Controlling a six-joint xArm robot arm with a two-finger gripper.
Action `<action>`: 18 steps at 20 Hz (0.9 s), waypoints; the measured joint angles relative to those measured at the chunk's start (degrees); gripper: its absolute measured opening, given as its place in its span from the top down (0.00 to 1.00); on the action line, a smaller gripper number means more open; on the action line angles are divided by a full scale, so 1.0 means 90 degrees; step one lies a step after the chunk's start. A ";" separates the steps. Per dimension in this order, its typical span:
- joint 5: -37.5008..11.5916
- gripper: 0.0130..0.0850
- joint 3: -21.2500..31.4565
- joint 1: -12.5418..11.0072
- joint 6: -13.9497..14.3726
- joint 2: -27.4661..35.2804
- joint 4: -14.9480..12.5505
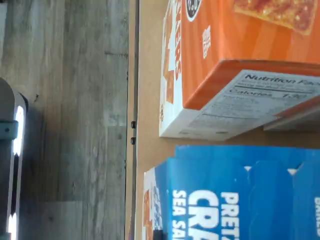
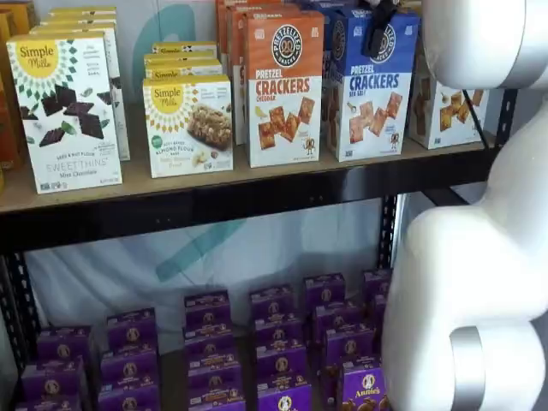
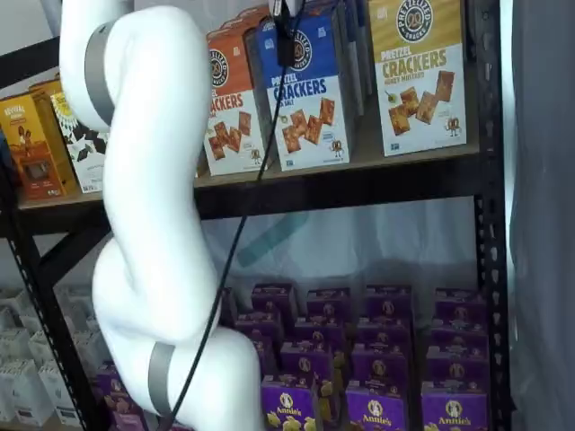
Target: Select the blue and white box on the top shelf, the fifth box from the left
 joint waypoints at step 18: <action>0.0275 0.39 0.0478 0.0005 0.0063 -0.0778 -0.0002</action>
